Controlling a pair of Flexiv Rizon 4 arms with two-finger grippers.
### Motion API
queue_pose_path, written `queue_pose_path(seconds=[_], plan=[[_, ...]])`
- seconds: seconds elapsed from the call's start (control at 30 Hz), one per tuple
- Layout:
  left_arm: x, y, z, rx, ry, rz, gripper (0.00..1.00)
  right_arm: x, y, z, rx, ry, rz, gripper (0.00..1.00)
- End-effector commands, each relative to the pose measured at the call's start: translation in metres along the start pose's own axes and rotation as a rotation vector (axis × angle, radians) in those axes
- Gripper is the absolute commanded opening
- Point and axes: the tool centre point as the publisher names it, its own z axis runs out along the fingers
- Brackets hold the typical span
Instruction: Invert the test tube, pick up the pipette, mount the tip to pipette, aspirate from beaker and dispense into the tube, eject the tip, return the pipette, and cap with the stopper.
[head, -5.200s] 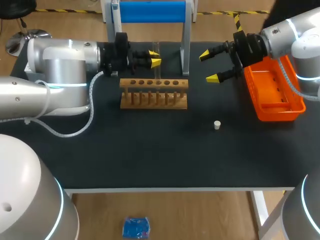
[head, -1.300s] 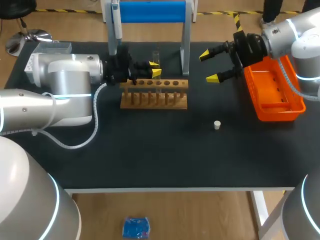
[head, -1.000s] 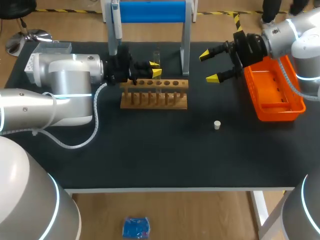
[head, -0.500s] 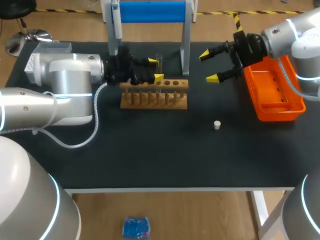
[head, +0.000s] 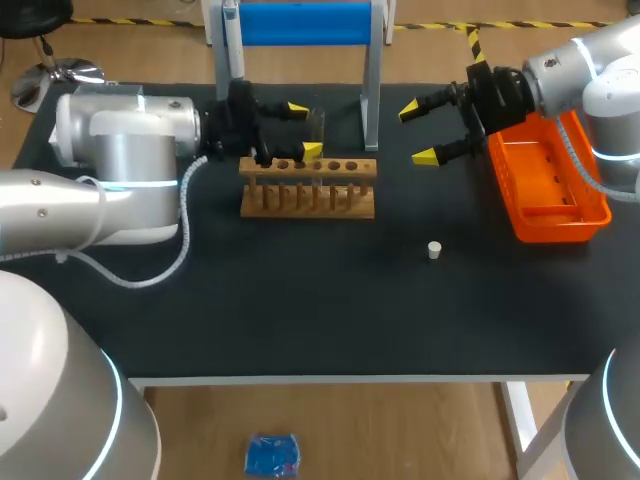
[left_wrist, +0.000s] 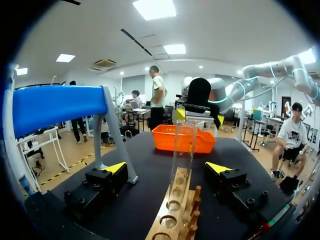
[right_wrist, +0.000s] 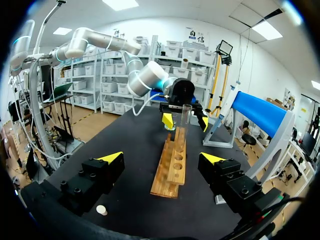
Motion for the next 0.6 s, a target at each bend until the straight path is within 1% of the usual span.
queue_pose_path(seconds=[0.03,0.2,0.37,0.53,0.57,0.6], plan=[[0.007,-0.021,-0.028,-0.037,-0.020,0.007,1.00,0.000,0.000,-0.001,0.002,0.001,0.001,1.00],[0.013,-0.040,-0.061,-0.061,-0.002,0.009,1.00,0.000,0.000,-0.001,0.002,0.001,0.001,1.00],[0.024,-0.056,-0.099,-0.053,-0.008,0.018,1.00,0.000,0.000,-0.001,0.002,0.001,0.001,1.00],[0.036,-0.056,-0.141,-0.079,-0.028,0.008,1.00,0.000,0.000,-0.001,0.002,0.001,0.001,1.00],[0.038,-0.055,-0.149,-0.068,-0.032,0.008,1.00,0.000,0.000,-0.001,0.002,0.001,0.001,1.00],[0.040,-0.053,-0.159,-0.061,-0.052,-0.001,1.00,0.000,0.000,-0.001,0.002,0.001,0.001,1.00]])
